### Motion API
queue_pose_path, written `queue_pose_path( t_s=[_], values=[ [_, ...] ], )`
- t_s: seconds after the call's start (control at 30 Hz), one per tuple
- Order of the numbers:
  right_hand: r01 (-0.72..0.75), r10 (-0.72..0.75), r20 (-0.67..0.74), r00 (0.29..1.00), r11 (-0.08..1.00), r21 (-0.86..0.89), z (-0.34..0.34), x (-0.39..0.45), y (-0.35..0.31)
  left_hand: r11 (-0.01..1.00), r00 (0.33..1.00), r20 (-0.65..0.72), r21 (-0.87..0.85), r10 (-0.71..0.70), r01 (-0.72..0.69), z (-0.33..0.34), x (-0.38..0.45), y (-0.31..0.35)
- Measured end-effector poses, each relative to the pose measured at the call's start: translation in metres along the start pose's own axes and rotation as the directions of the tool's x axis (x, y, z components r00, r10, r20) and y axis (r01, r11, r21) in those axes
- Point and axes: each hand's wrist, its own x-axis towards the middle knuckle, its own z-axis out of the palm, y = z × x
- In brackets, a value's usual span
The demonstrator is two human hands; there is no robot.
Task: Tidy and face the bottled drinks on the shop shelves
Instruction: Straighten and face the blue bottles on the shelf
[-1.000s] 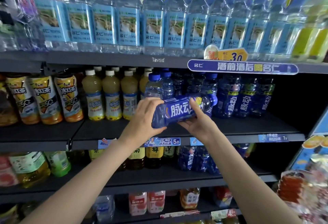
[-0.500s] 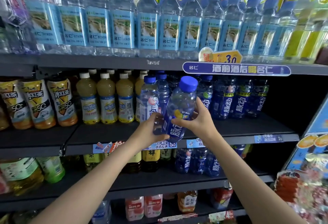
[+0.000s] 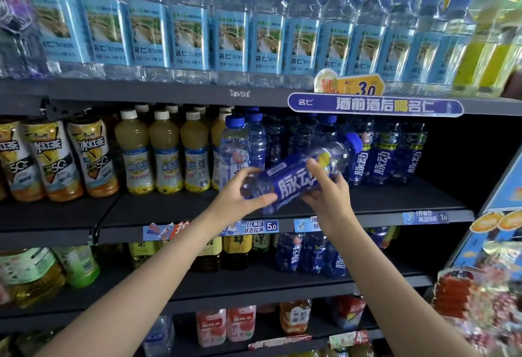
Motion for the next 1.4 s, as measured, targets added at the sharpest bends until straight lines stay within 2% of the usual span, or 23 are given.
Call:
queue_pose_path(
  t_s=[0.07,0.17,0.3,0.37,0.43,0.53,0.57,0.67,0.77,0.9,1.03,1.17,1.2,1.27,1.33,1.37,1.4],
  values=[
    [-0.112,0.119,-0.051,0.992,0.985,0.132,-0.002,0.006,0.001,0.997,0.993,-0.084,-0.012,0.081,-0.083,0.006,0.001,0.01],
    [-0.189,0.199,-0.024,0.98,0.959,0.21,0.0,0.014,-0.007,0.944,0.919,-0.233,0.164,0.32,-0.287,0.022,0.006,0.023],
    [-0.285,0.279,0.063,0.958,0.953,0.104,0.001,0.019,-0.022,0.762,0.797,-0.203,0.495,0.569,-0.417,0.032,0.011,0.036],
    [-0.33,0.325,0.092,0.941,0.943,0.043,-0.001,0.019,-0.028,0.689,0.763,-0.151,0.564,0.629,-0.456,0.029,0.012,0.039],
    [-0.326,0.324,0.082,0.943,0.945,0.021,-0.004,0.02,-0.03,0.689,0.787,-0.093,0.552,0.61,-0.47,0.026,0.015,0.035],
    [-0.23,0.229,-0.043,0.973,0.973,-0.023,-0.009,0.024,-0.024,0.75,0.876,0.009,0.513,0.482,-0.418,0.016,0.018,0.02],
    [-0.186,0.18,-0.102,0.978,0.981,-0.047,-0.012,0.028,-0.019,0.772,0.9,0.004,0.512,0.436,-0.376,0.011,0.019,0.011],
    [-0.059,-0.009,-0.259,0.966,0.966,-0.252,-0.022,0.04,-0.005,0.825,0.913,-0.19,0.522,0.36,-0.217,-0.006,0.02,-0.015],
    [0.049,-0.237,-0.309,0.921,0.857,-0.513,-0.028,0.052,0.003,0.837,0.848,-0.403,0.541,0.344,-0.083,-0.019,0.026,-0.034],
    [0.169,-0.438,-0.222,0.871,0.693,-0.701,-0.036,0.07,0.014,0.848,0.814,-0.512,0.528,0.275,0.046,-0.026,0.045,-0.045],
    [0.165,-0.45,-0.114,0.886,0.534,-0.829,-0.041,0.086,0.021,0.87,0.806,-0.56,0.478,0.194,0.123,-0.023,0.062,-0.051],
    [0.136,-0.461,-0.085,0.883,0.426,-0.895,-0.04,0.097,0.025,0.902,0.83,-0.546,0.407,0.113,0.145,-0.023,0.079,-0.06],
    [0.138,-0.5,-0.089,0.862,0.399,-0.906,-0.038,0.095,0.027,0.904,0.843,-0.528,0.403,0.106,0.139,-0.024,0.083,-0.061],
    [0.236,-0.648,-0.036,0.761,0.328,-0.915,-0.03,0.086,0.032,0.906,0.859,-0.493,0.413,0.135,0.095,-0.026,0.089,-0.068],
    [0.405,-0.746,0.137,0.652,0.189,-0.894,-0.016,0.08,0.043,0.913,0.868,-0.471,0.404,0.16,0.051,-0.03,0.091,-0.07],
    [0.462,-0.734,0.217,0.643,0.146,-0.875,-0.008,0.082,0.051,0.913,0.874,-0.454,0.408,0.174,0.031,-0.033,0.093,-0.074],
    [0.486,-0.694,0.261,0.671,0.146,-0.862,-0.001,0.087,0.056,0.906,0.882,-0.434,0.423,0.183,0.02,-0.036,0.093,-0.074]
  ],
)
